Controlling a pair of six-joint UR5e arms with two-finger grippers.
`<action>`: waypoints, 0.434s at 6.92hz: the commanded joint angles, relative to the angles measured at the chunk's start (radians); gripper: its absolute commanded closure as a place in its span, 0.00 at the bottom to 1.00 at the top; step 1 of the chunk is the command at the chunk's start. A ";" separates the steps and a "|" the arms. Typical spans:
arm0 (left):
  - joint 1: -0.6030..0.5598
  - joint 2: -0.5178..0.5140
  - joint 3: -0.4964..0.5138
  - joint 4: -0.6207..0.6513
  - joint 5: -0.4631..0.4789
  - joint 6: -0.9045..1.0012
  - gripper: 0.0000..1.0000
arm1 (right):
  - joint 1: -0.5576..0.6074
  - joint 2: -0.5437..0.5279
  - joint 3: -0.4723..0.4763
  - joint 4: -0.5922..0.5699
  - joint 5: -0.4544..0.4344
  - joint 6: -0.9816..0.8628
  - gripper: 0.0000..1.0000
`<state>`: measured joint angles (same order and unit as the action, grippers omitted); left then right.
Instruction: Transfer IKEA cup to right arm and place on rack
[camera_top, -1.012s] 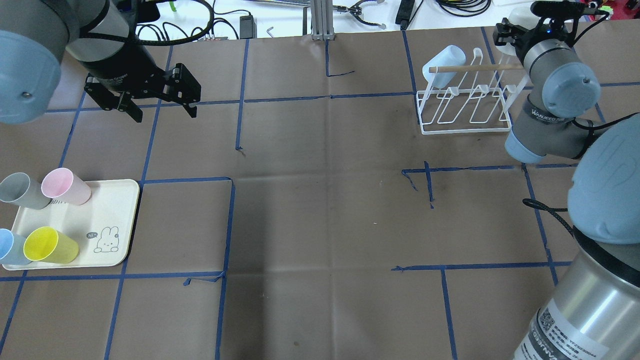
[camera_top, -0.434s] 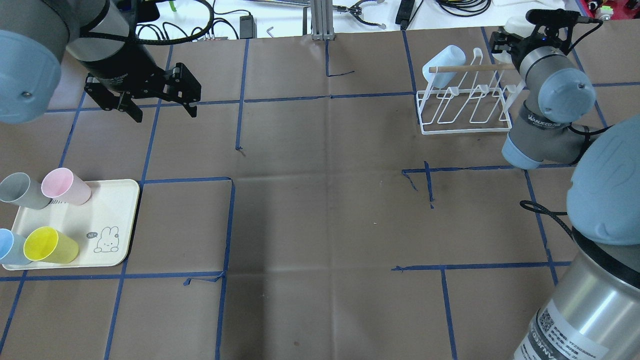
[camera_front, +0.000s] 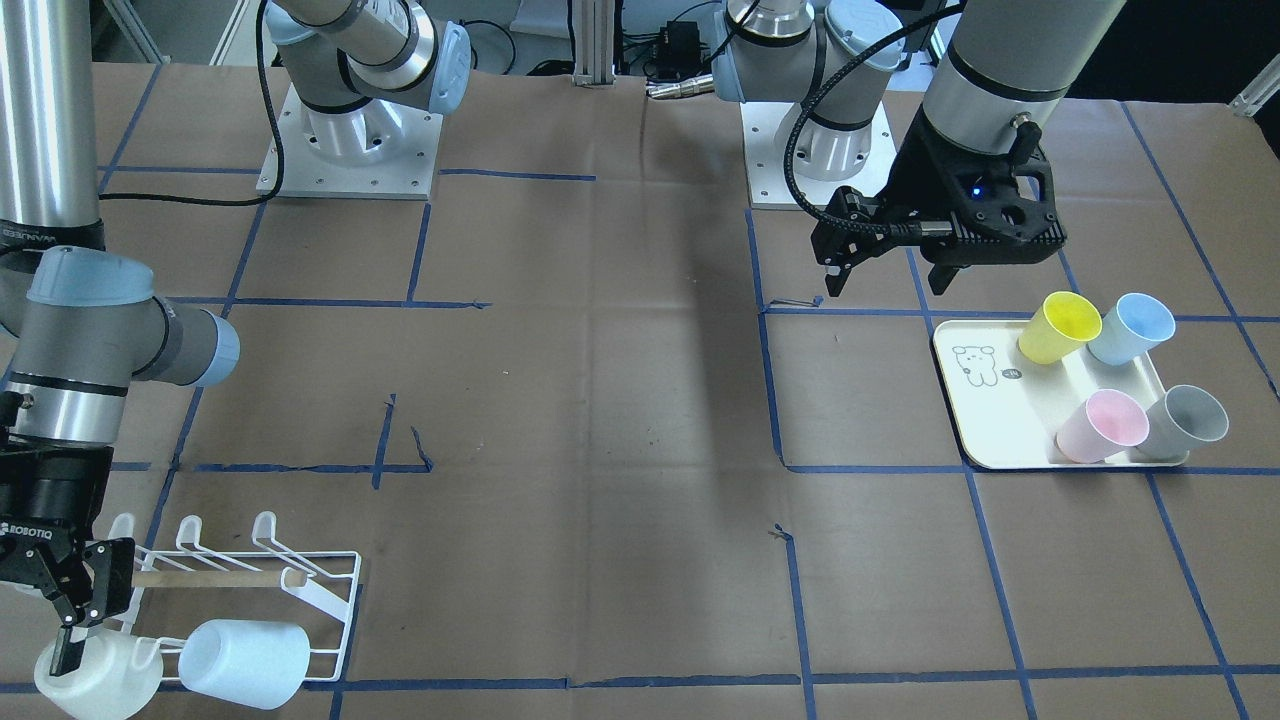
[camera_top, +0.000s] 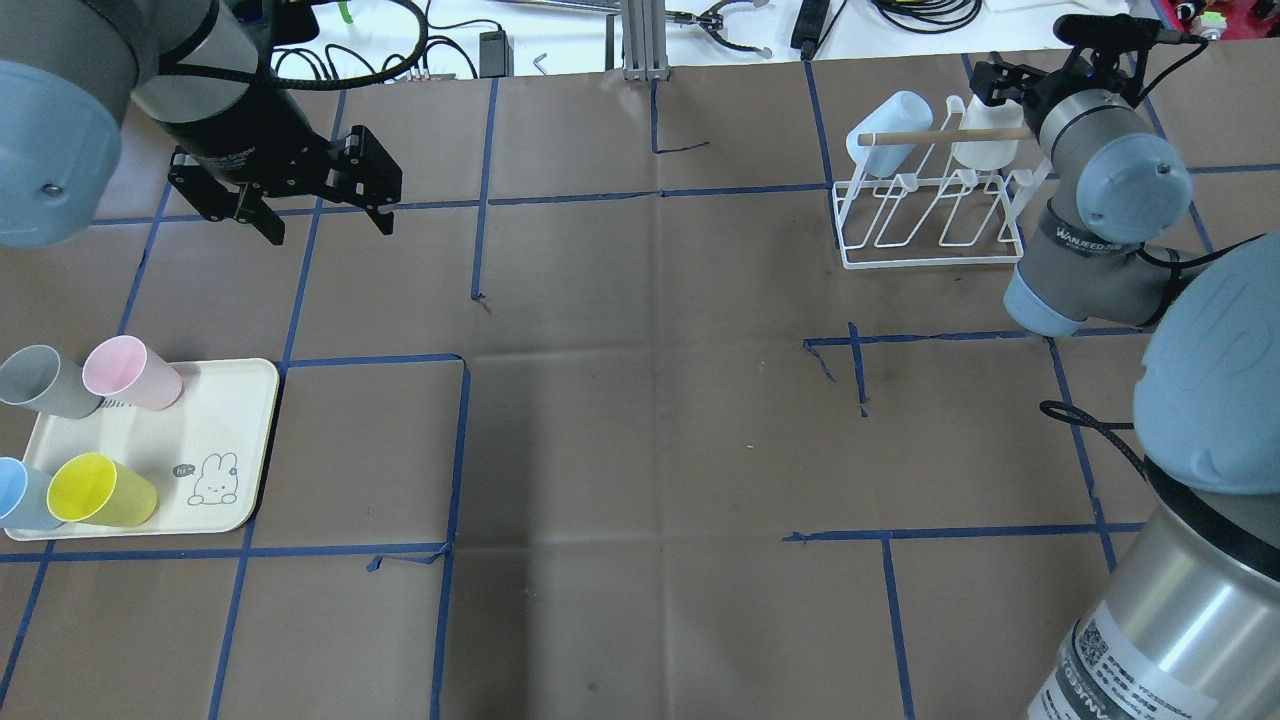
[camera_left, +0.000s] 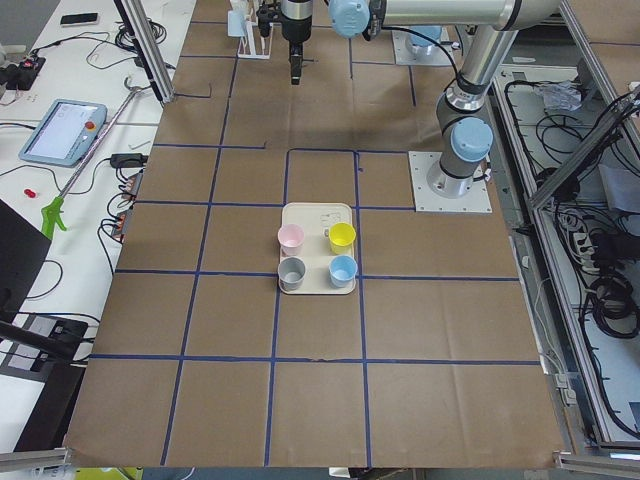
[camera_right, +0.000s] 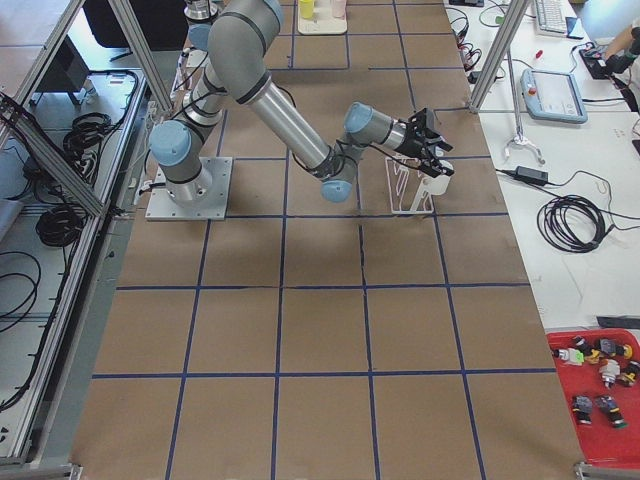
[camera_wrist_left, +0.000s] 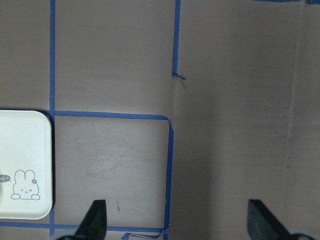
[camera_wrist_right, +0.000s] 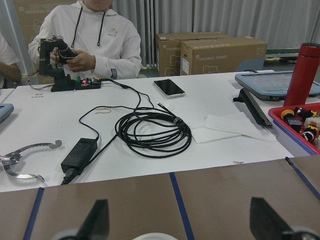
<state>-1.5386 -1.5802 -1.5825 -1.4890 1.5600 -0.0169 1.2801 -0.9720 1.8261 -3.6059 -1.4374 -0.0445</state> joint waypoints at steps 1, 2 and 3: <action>0.000 0.000 0.001 0.001 0.000 0.000 0.00 | 0.013 -0.065 -0.005 0.067 0.005 0.002 0.00; 0.000 0.000 0.002 0.001 0.000 0.000 0.00 | 0.024 -0.114 -0.002 0.097 0.011 0.002 0.00; -0.002 0.000 0.001 0.001 0.000 0.000 0.00 | 0.040 -0.155 -0.002 0.174 0.008 -0.001 0.00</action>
<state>-1.5391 -1.5800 -1.5810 -1.4880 1.5600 -0.0169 1.3039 -1.0767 1.8233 -3.5030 -1.4296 -0.0438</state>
